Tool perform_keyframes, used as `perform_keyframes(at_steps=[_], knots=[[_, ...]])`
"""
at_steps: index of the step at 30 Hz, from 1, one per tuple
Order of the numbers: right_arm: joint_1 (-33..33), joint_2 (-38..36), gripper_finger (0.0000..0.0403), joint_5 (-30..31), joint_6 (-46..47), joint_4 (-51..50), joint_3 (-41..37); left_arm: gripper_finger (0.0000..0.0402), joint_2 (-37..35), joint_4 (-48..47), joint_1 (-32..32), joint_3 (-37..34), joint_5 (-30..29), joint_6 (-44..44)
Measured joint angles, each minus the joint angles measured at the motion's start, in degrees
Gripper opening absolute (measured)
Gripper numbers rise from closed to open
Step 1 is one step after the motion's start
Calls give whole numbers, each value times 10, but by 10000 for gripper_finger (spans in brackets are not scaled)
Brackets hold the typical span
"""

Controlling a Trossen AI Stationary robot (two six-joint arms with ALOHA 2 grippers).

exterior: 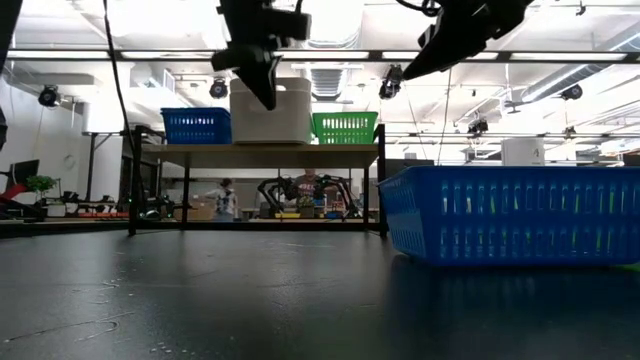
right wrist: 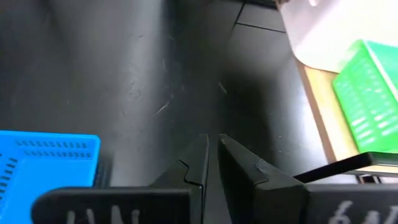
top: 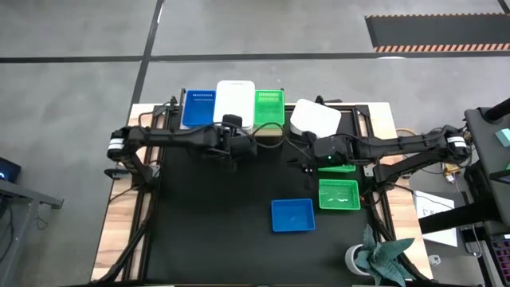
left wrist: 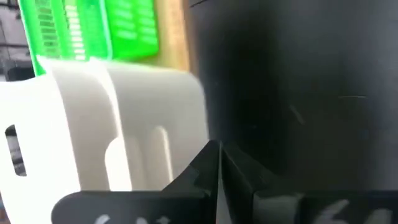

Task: Stack baskets on shelf by color
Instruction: Stack the bottom white bin on top of the white bin on the shelf, then stack the top green bin on top of the green bin on the shelf

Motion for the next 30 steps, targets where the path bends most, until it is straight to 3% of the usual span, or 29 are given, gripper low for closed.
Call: perform_keyframes(at_steps=[6, 23, 30], knots=[[12, 0, 27, 0, 3, -2, 0, 0, -2, 4, 29, -2, -36, 0], [12, 1, 27, 0, 24, -7, -5, 0, -4, 5, 45, -2, -35, 4], [42, 1, 27, 0, 64, -9, -24, 0, -64, 63, -44, -6, 77, -16]])
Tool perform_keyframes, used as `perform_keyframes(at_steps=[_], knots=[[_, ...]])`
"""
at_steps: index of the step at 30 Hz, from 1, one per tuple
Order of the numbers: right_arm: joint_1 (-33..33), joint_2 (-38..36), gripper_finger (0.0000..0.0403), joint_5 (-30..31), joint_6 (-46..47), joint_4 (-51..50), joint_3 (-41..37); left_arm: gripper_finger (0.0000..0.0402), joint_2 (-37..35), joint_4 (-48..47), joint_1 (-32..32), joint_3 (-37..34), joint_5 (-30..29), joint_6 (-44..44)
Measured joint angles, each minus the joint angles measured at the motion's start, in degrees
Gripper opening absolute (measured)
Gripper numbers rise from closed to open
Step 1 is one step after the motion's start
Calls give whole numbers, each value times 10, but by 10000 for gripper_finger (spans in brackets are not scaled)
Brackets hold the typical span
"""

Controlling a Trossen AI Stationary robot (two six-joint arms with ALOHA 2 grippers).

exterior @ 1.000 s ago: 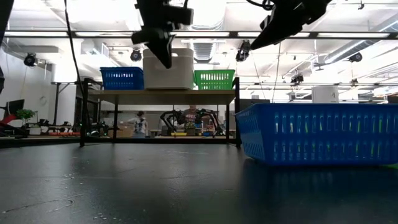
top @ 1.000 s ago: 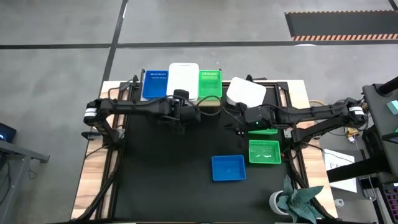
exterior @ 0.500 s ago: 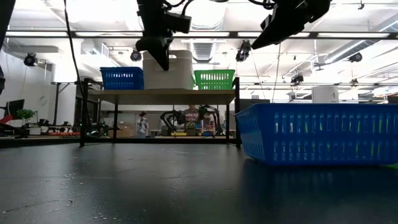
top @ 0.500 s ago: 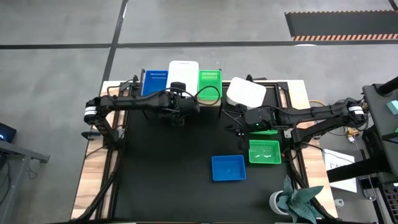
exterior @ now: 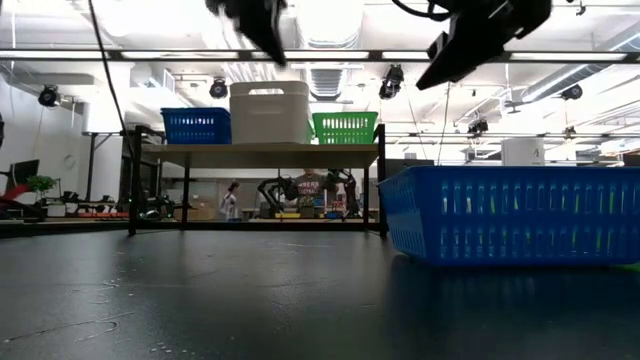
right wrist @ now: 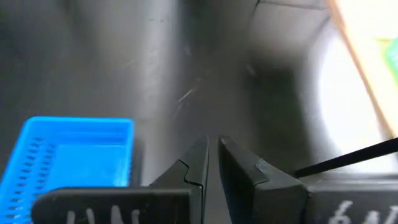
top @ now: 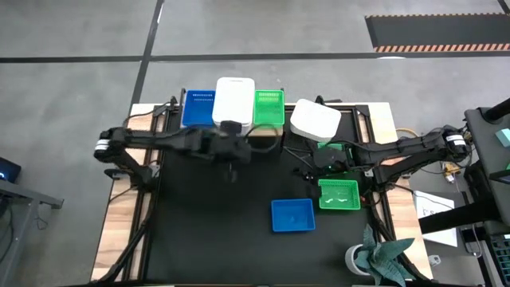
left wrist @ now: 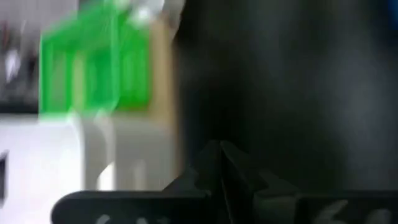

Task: Stack baskets on shelf by color
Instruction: Stack the top green bin on top of the green bin on the shelf

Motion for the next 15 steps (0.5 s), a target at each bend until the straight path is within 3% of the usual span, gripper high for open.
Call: perform_keyframes(at_steps=[8, 15], knots=[[58, 0, 27, 5, 123, -7, -17, 0, -115, 270, -149, -141, 11, 56], [66, 2, 27, -27, 283, -50, -10, 0, -207, 529, -187, -308, -9, 125]])
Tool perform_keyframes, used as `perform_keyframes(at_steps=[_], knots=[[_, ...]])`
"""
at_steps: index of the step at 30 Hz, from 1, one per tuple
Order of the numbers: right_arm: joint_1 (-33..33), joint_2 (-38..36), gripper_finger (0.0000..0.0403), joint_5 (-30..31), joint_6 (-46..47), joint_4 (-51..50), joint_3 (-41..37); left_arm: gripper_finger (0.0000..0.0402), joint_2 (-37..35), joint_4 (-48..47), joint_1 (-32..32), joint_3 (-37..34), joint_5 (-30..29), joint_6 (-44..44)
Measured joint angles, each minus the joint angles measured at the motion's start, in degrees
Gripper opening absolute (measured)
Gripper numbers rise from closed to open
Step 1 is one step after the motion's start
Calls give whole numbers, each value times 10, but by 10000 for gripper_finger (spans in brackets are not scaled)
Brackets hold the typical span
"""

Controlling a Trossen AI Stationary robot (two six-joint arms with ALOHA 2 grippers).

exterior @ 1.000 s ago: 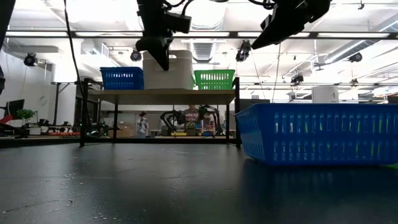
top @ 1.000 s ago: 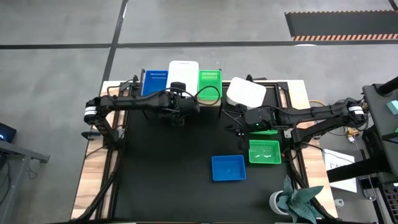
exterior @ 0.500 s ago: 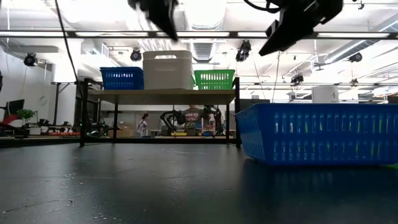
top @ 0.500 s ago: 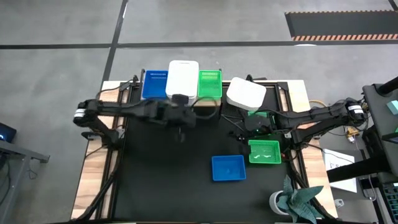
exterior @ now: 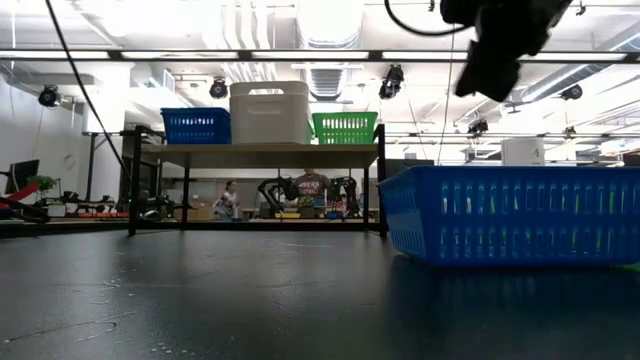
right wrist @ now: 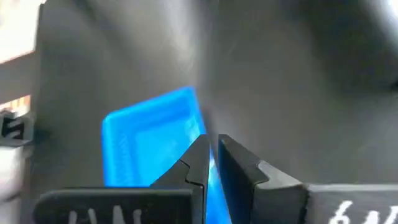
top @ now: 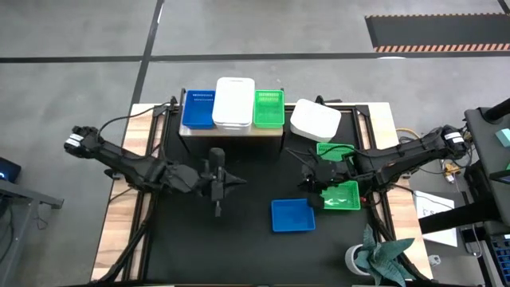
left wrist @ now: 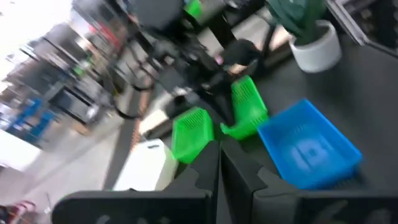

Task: Stack baskets on shelf by color
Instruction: Stack the top green bin on top of the green bin on the shelf

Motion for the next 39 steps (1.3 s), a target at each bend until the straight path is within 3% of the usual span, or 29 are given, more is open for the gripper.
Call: perform_keyframes(at_steps=[7, 12, 15, 21, 33, 39], knots=[[8, 32, 27, -52, 165, -227, 63, 0, -61, 178, 5, -124, -9, 61], [-7, 53, 27, -54, 236, -368, 90, 0, -96, 225, 5, -165, -12, 71], [-33, 53, 27, -46, 254, -373, 88, 0, -112, 232, 5, -178, -39, 72], [-85, 54, 37, 38, 288, -372, 87, 0, -144, 234, 5, -199, -118, 69], [-176, 132, 165, 82, 337, -361, 89, 0, -166, 233, 5, -221, -152, 86], [-198, 185, 193, 108, 339, -346, 89, 0, -193, 246, 5, -241, -199, 86]])
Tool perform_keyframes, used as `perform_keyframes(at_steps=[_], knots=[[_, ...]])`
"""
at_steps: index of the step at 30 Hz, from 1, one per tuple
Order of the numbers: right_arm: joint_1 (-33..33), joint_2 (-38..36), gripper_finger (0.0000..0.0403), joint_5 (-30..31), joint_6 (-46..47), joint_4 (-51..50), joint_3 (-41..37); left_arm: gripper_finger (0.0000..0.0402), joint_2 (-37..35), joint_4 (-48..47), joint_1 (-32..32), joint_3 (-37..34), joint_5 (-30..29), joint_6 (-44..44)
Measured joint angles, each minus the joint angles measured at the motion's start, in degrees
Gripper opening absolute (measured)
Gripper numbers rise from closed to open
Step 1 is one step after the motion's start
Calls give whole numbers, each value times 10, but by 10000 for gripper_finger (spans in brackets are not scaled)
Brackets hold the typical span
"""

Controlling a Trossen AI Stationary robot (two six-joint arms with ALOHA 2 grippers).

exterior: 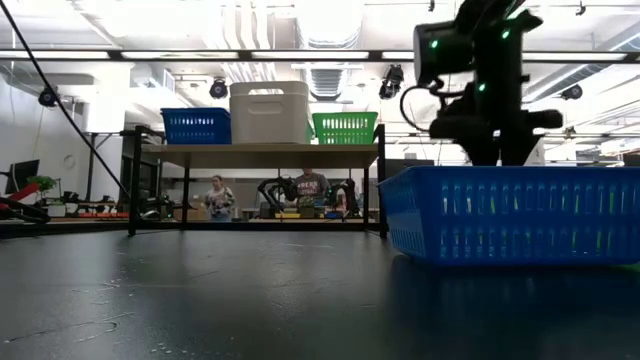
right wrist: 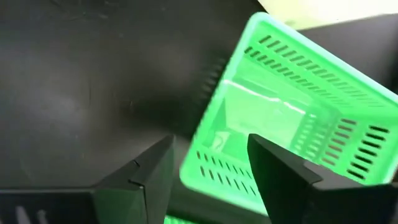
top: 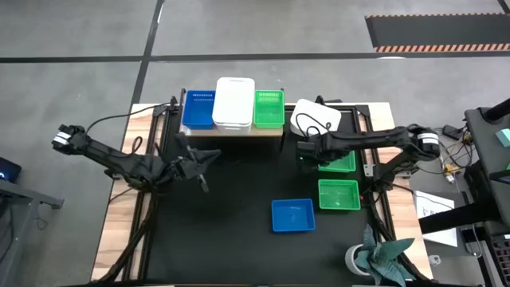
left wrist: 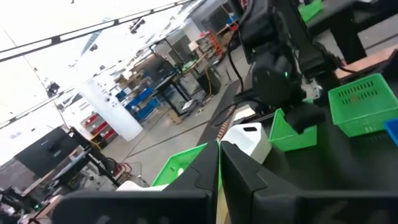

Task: Stack baskets on shelf by color
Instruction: Stack the top green bin on top of the green bin on the shelf

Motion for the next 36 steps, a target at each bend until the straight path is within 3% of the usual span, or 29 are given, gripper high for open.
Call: perform_keyframes(at_steps=[8, 17, 36], knots=[[-22, 51, 190, 0, -10, 43, 0, 0, -14, 3, 0, -4, 0, -3], [-48, 99, 159, 4, 18, 60, 0, 0, -10, 2, -1, -4, 0, -1], [-63, 101, 28, -32, 31, 61, 0, 0, -8, 2, 0, -5, 0, -1]])
